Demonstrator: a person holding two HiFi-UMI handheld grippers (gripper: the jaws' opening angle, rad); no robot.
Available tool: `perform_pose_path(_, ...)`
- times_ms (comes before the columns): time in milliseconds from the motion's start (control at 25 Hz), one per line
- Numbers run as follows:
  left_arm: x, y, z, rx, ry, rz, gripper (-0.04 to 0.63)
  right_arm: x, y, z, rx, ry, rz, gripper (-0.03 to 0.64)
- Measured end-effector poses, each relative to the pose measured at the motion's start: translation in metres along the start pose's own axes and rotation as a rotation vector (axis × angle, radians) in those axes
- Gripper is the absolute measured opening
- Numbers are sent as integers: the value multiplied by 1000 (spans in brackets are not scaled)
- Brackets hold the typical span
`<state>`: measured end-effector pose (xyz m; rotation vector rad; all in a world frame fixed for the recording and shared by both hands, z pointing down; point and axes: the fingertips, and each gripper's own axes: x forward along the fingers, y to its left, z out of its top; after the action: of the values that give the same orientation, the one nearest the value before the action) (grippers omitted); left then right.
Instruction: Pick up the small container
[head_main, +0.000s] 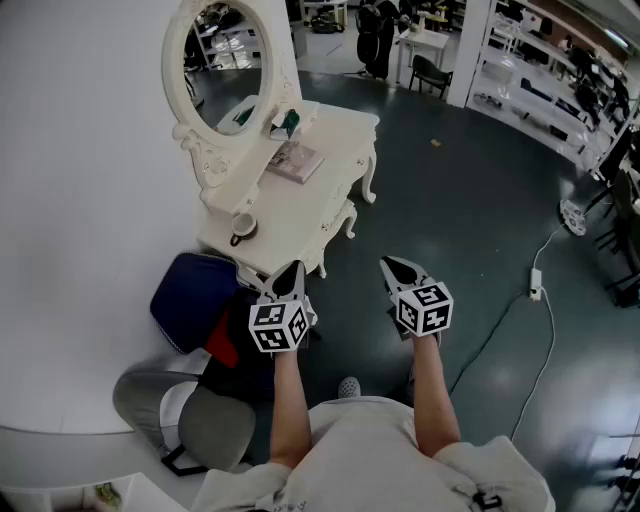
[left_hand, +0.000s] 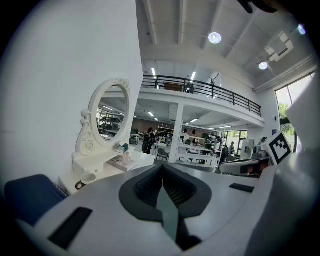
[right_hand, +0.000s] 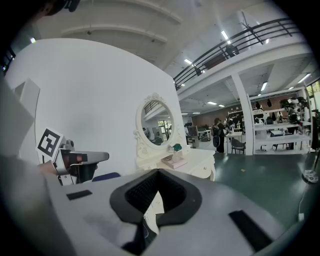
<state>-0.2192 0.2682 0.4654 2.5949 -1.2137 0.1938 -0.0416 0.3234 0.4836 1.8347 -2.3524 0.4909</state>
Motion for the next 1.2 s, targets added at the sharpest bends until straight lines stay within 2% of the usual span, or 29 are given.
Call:
perform_pose_path(360,-6,9,8,9,-12,-13,29,7,13,1,4,-8,-3,15)
perform_pose_path(560,1,7,7,-1,-20,-15,29,4,-6,-2,43,-17,-46,16)
perform_pose_path(640,8,6,6,0,-17,-18,29,7,-13,-3,42,-7,-34,17)
perform_pose_path(800,31,11,8,5,-6,-11,29,25,-30,0,69,-5,-7,17)
perform_pose_path(1000,69,23,23,-6,-26,11,29,60,-52,14,54,9,25,17)
perform_pose_path(1200,120,36,40,6,-2,38,29,106,-87,36,49,39,64,17)
